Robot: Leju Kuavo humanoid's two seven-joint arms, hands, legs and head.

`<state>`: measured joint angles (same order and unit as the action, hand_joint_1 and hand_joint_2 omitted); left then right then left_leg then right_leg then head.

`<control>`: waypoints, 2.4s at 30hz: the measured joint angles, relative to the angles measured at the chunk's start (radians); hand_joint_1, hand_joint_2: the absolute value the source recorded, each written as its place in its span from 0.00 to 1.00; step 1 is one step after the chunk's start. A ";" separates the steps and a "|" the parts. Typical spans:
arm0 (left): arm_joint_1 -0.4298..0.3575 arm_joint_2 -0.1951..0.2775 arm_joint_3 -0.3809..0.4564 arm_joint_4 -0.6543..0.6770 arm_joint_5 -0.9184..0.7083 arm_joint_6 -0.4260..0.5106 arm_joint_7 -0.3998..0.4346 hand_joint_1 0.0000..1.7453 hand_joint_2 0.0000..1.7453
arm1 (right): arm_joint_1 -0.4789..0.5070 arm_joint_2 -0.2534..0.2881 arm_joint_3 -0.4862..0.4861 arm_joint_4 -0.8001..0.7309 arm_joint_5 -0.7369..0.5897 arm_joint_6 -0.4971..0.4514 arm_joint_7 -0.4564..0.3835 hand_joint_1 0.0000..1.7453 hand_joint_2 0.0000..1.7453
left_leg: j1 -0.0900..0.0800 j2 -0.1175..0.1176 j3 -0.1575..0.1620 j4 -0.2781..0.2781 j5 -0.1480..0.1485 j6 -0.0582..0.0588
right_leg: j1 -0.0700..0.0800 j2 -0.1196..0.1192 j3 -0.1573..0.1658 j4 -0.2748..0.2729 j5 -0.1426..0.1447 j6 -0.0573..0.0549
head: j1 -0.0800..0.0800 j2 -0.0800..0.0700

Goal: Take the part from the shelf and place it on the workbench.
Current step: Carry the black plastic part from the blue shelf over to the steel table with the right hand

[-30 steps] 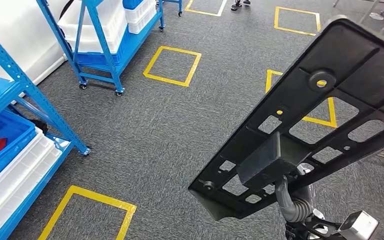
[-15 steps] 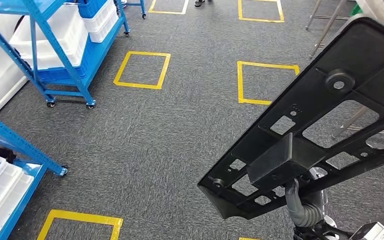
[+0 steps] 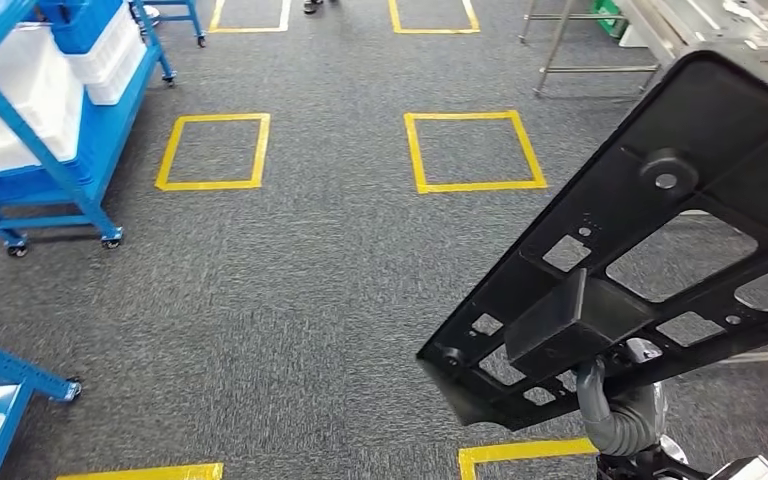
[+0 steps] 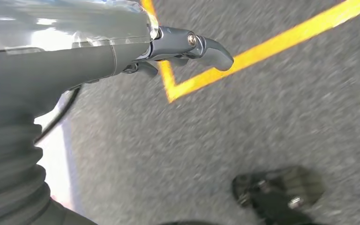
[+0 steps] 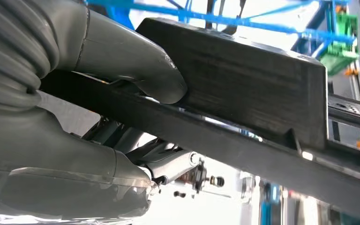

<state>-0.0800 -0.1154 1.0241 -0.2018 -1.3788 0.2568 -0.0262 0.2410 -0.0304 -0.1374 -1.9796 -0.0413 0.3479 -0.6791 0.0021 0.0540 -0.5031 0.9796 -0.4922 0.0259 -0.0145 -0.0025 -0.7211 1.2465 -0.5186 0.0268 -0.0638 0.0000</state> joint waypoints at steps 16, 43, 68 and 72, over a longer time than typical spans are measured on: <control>-0.005 0.013 -0.002 -0.001 -0.014 -0.044 -0.008 0.00 1.00 | -0.046 0.021 -0.003 0.037 0.025 -0.061 0.004 1.00 1.00 | 0.001 -0.060 -0.107 0.210 -0.063 -0.039 | 0.012 0.075 0.135 -0.240 0.075 -0.060 | 0.000 0.000; -0.003 -0.031 -0.009 -0.005 -0.045 -0.096 0.162 0.00 1.00 | 0.016 0.012 -0.044 -0.097 0.059 -0.092 0.082 1.00 1.00 | -0.004 -0.039 -0.088 0.212 -0.120 -0.048 | -0.003 0.013 0.142 -0.251 0.071 -0.047 | 0.000 0.000; -0.014 -0.018 -0.024 -0.005 -0.038 -0.047 0.122 0.00 1.00 | -0.125 0.058 -0.029 0.013 0.035 -0.021 0.053 1.00 1.00 | -0.011 0.051 -0.015 0.007 0.003 -0.015 | 0.018 -0.054 0.140 -0.247 0.065 -0.024 | 0.000 0.000; -0.009 -0.015 -0.022 -0.005 -0.032 -0.055 0.147 0.00 1.00 | -0.127 0.062 -0.029 0.019 0.034 -0.018 0.050 1.00 1.00 | -0.004 -0.013 -0.046 0.097 -0.059 -0.037 | 0.004 -0.012 0.151 -0.263 0.073 -0.042 | 0.000 0.000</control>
<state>-0.0891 -0.1307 1.0019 -0.2066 -1.4106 0.2016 0.1205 0.1141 0.0316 -0.1660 -1.9601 -0.0070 0.3300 -0.6288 -0.0023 0.0414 -0.5489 1.0766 -0.5513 -0.0116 -0.0109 -0.0142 -0.5701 0.9835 -0.4453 -0.0156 -0.0639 0.0000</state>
